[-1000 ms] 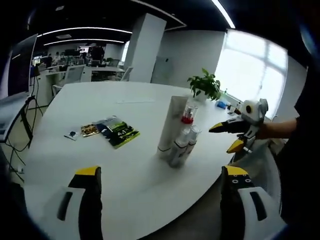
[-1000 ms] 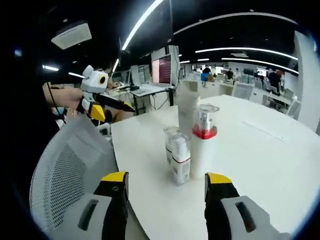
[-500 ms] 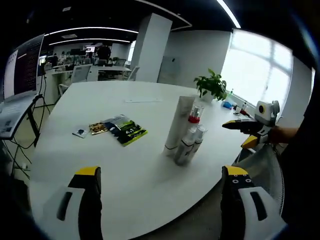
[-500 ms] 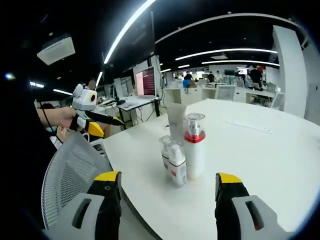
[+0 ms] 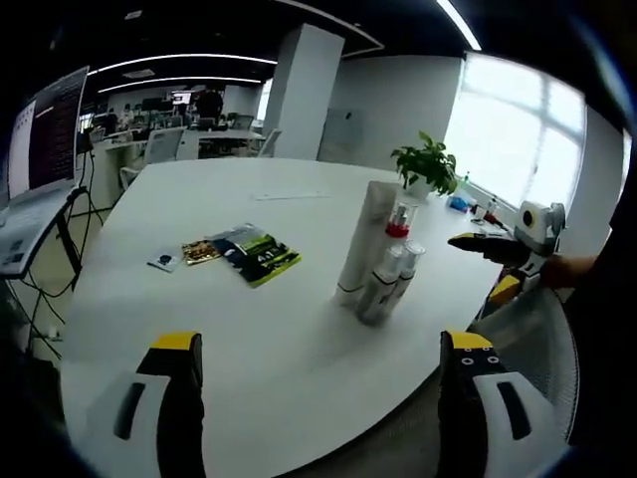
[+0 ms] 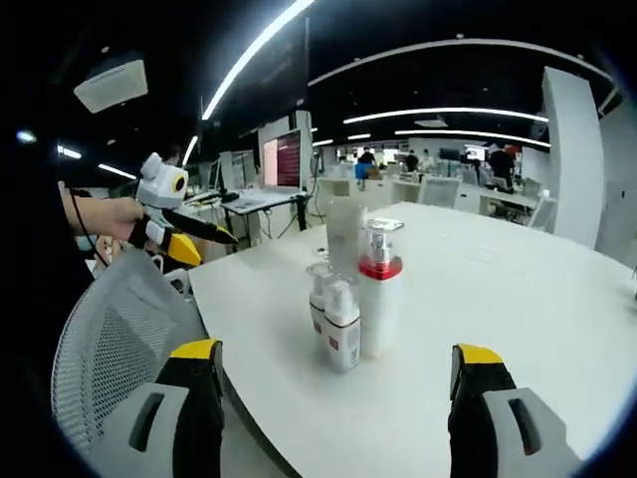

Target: Arrange the skincare products in the storage area until every visible bottle or jar stands upright without overlapping.

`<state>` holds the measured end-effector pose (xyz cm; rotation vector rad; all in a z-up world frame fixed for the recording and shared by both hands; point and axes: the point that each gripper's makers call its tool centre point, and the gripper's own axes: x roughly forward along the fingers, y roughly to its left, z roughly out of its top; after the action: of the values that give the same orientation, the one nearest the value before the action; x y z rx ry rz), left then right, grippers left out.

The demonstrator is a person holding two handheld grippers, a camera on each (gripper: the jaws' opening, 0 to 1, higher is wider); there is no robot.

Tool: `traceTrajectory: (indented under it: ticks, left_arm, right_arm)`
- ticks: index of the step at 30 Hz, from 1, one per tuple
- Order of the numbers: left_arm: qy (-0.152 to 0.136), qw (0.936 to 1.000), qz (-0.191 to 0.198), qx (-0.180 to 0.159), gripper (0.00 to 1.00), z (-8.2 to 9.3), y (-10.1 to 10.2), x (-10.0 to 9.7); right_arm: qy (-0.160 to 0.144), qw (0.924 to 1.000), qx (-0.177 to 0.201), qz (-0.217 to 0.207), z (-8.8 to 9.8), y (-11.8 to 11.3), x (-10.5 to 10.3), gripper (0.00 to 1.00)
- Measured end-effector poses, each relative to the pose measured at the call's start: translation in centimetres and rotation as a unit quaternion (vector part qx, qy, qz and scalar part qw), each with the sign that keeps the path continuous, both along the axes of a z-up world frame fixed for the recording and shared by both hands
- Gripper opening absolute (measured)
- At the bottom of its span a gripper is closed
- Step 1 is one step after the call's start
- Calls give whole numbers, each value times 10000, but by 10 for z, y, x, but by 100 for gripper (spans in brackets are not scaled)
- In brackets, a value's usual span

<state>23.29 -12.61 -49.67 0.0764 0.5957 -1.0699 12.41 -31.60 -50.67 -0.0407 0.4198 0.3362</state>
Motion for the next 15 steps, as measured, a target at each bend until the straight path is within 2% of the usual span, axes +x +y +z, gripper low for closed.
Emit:
traceTrajectory:
  ticks: [2, 3, 7, 12, 15]
  left_arm:
    - [18, 10000, -23, 42, 91, -1, 0, -1]
    - [23, 10000, -25, 45, 92, -1, -1, -1]
    - [92, 9999, -68, 49, 91, -3, -4, -2]
    - [250, 9997, -34, -69, 91, -5, -8, 2]
    - [328, 9995, -18, -15, 90, -9, -10, 6]
  right_arm:
    - [142, 9996, -254, 35, -5, 1, -2, 99]
    - [79, 9995, -295, 28, -6, 0, -1, 99]
    - [24, 9998, -139, -109, -9, -6, -1, 99]
    - [47, 9996, -179, -220, -12, -11, -1, 97]
    - [75, 9995, -220, -225, -13, -11, -2, 95]
